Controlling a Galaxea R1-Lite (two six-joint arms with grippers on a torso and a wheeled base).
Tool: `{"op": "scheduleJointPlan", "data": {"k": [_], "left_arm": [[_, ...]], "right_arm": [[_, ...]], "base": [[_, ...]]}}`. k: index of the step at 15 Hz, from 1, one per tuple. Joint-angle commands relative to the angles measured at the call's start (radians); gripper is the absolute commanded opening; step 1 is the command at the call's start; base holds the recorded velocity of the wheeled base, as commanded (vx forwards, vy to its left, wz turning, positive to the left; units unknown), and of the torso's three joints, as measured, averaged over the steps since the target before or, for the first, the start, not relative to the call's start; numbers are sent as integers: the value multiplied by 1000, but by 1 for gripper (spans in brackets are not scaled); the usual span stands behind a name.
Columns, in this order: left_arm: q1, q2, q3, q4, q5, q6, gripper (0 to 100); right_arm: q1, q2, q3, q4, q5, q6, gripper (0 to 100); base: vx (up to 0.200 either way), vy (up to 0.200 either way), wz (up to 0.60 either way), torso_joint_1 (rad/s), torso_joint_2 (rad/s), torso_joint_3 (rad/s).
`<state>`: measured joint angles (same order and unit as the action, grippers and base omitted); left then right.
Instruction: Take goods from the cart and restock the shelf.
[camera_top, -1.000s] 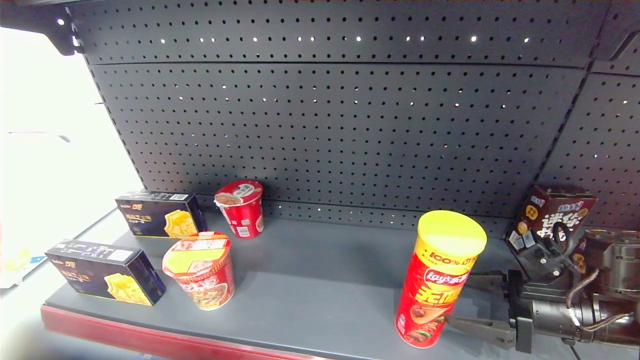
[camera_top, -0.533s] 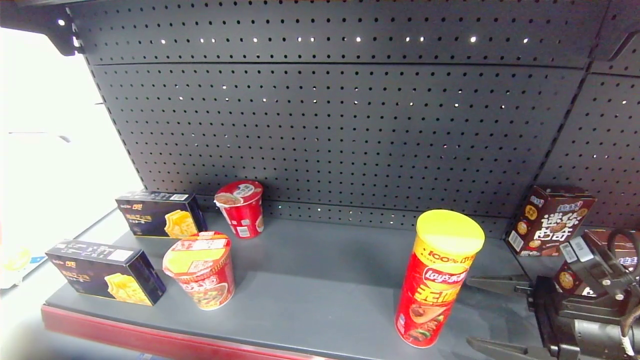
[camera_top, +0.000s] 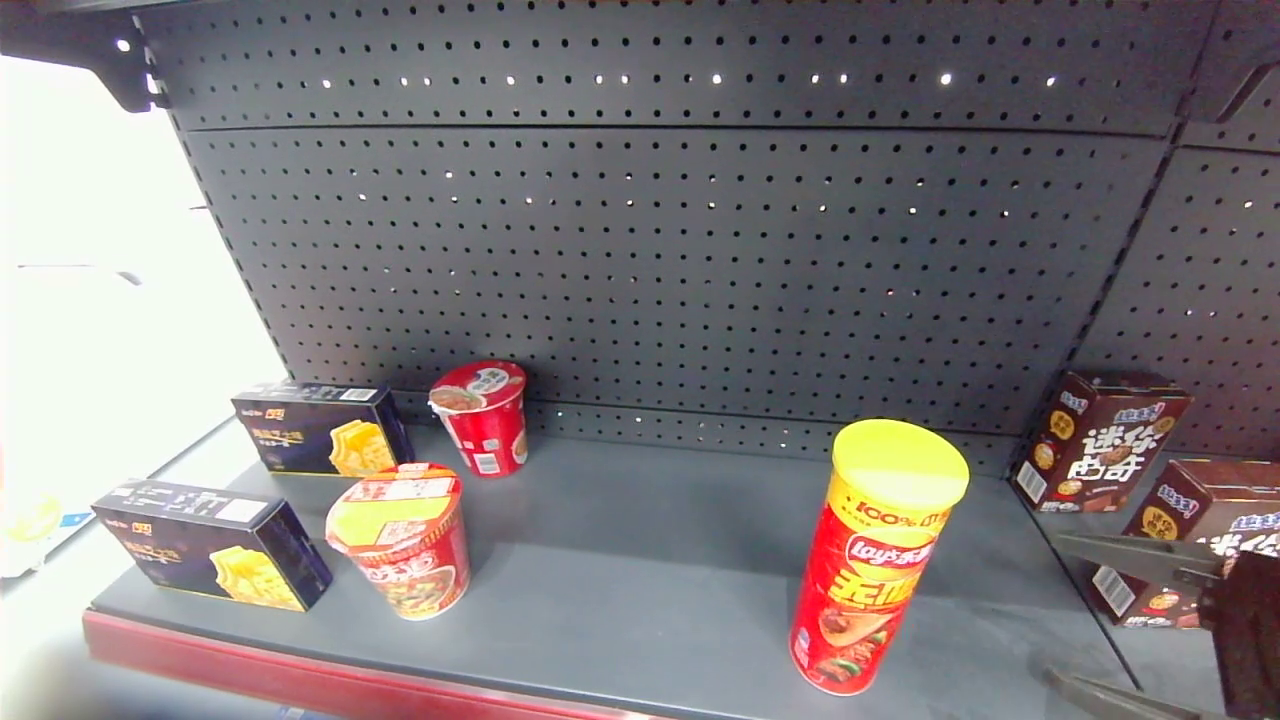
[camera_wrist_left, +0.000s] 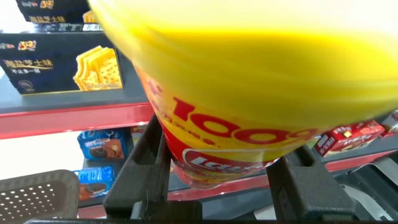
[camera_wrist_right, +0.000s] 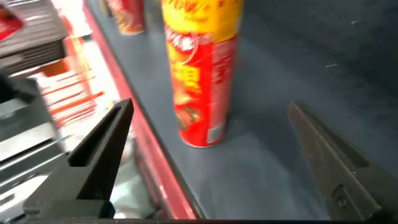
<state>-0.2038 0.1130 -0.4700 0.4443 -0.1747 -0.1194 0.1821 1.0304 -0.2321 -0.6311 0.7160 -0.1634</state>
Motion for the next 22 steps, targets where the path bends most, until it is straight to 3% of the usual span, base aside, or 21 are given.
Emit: {"op": "scheduleJointPlan", "data": {"k": [1, 9, 10, 14, 17, 20, 22], "left_arm": [[0, 1, -21, 1, 0, 1, 0], [3, -3, -59, -1, 9, 6, 0], [4, 1, -71, -1, 9, 6, 0], [12, 4, -90, -1, 9, 6, 0], [15, 37, -114, -10, 11, 6, 0], [20, 83, -203, -9, 23, 10, 0], [18, 126, -260, -6, 15, 72, 0]], "right_arm": [[-55, -125, 27, 14, -6, 4, 100], [-216, -486, 94, 209, -67, 70, 100], [-248, -645, 100, 350, -130, 117, 100], [-296, -946, 100, 614, -288, 165, 100], [-294, -943, 114, 619, -471, 160, 100], [-294, -941, 232, 568, -774, 120, 100], [-294, -943, 232, 573, -816, 174, 100]], "base": [[0, 0, 0, 0, 0, 0], [0, 0, 0, 0, 0, 0], [0, 0, 0, 0, 0, 0], [0, 0, 0, 0, 0, 0], [0, 0, 0, 0, 0, 0], [0, 0, 0, 0, 0, 0], [0, 0, 0, 0, 0, 0]]}}
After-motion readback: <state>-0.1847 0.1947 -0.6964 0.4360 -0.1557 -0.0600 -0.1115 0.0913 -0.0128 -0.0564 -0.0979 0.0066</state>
